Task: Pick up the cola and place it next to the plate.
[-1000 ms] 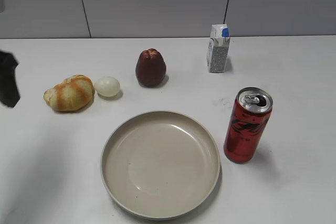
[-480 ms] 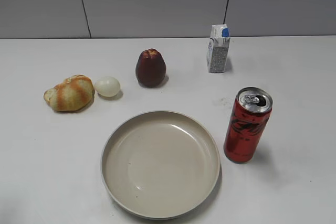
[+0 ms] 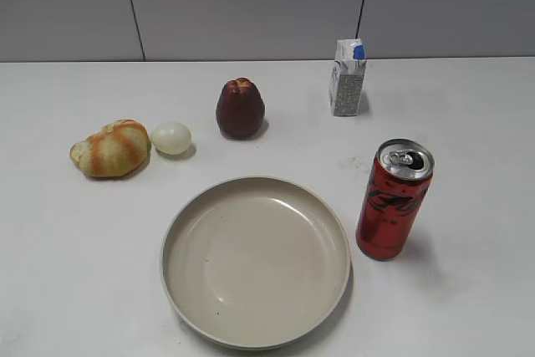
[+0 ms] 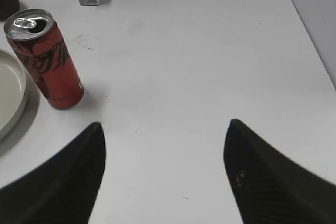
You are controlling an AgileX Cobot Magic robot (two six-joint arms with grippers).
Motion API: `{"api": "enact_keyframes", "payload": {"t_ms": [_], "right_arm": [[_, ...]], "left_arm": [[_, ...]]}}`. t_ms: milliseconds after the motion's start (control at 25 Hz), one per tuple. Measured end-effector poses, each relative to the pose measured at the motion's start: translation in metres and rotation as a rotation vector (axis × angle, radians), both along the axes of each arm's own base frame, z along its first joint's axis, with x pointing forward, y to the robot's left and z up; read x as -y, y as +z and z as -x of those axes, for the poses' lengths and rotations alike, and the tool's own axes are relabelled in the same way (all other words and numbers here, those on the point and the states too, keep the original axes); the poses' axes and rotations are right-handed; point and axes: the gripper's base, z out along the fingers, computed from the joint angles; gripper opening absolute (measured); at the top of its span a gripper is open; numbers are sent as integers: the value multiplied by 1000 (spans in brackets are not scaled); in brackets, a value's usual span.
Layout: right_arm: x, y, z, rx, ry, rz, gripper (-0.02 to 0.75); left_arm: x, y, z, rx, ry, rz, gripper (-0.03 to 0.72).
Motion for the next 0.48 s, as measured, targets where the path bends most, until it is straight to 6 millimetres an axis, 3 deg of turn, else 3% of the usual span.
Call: {"api": "enact_keyframes", "payload": {"t_ms": [320, 480], "right_arm": [[0, 0, 0, 0, 0, 0, 533], [0, 0, 0, 0, 0, 0, 533]], "left_arm": [[-1, 0, 1, 8, 15, 4, 573], [-3, 2, 11, 78, 65, 12, 573]]}}
